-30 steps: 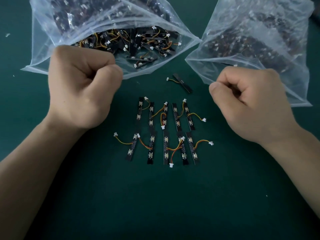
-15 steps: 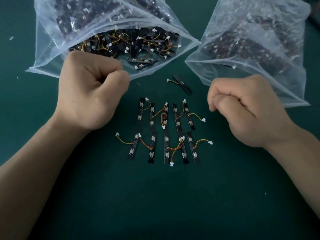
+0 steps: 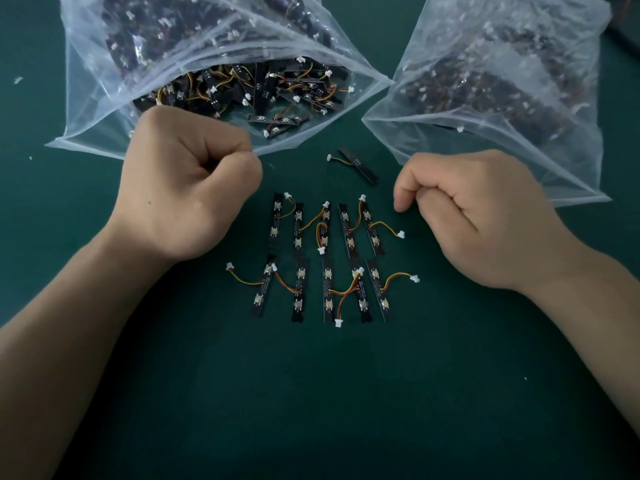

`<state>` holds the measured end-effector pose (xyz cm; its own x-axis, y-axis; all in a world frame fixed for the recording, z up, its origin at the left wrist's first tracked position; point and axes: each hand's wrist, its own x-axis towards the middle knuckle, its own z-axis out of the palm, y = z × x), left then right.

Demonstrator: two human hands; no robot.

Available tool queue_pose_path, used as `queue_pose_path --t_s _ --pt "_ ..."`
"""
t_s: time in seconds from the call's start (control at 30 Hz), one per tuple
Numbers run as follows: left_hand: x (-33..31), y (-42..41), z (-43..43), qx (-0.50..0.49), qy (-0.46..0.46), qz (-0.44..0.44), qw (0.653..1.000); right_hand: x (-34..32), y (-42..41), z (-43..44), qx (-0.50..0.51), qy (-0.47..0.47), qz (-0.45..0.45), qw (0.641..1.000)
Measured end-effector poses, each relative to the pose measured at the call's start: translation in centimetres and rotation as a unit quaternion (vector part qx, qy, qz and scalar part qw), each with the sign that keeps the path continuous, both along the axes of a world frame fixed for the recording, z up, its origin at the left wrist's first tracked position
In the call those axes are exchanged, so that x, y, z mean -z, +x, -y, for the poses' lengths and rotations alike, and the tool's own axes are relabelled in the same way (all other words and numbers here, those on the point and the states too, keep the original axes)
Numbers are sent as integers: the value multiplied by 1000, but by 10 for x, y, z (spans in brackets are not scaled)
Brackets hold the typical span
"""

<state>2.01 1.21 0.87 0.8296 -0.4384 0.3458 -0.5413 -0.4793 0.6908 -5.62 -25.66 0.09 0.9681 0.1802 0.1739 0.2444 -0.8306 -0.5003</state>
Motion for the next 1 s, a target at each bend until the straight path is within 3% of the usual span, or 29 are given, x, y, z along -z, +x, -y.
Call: queue_pose_path --t_s 1.0 --pt "-1 -2 3 17 -8 -26 999 -1 4 -3 50 -32 16 998"
